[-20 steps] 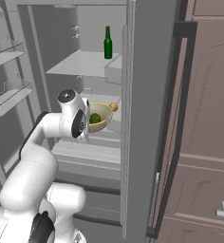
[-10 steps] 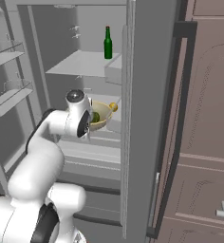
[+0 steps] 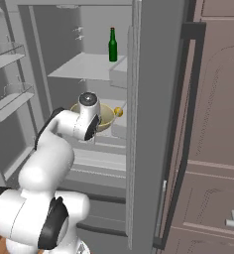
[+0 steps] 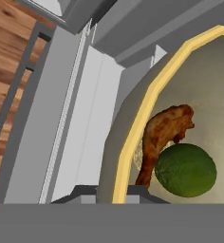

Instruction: Pick the chicken drumstick and lime from their plates and place them in the bowl. Then put the bowl in the fridge.

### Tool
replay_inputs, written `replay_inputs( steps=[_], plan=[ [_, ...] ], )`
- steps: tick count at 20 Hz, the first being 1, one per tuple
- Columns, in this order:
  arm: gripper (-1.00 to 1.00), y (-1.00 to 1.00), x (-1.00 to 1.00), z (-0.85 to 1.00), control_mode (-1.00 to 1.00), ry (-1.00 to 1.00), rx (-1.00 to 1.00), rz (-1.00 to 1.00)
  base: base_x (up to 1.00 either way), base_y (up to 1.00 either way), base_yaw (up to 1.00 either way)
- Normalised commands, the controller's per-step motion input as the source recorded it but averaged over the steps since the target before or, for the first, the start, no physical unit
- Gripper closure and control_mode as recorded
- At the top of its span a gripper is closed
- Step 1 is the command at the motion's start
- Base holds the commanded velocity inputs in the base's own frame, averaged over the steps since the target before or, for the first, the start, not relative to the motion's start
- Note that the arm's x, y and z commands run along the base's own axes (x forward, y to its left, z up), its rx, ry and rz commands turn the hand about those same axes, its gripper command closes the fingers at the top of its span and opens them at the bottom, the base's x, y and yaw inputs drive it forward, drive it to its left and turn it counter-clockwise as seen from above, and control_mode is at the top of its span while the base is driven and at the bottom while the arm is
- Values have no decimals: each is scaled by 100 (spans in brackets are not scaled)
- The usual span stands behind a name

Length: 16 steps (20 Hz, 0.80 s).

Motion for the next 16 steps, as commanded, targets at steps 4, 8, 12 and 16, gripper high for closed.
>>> replay_inputs(
  steps=[4, 8, 12, 16],
  plan=[
    [100, 28, 35, -1, -100, -4, -5, 0, 0, 0, 0],
    [100, 16, 31, -9, -100, -3, -9, 0, 0, 0, 0],
    [100, 6, 28, -18, -100, -1, -10, 0, 0, 0, 0],
    [100, 1, 30, -13, -100, 0, -8, 0, 0, 0, 0]
  ],
)
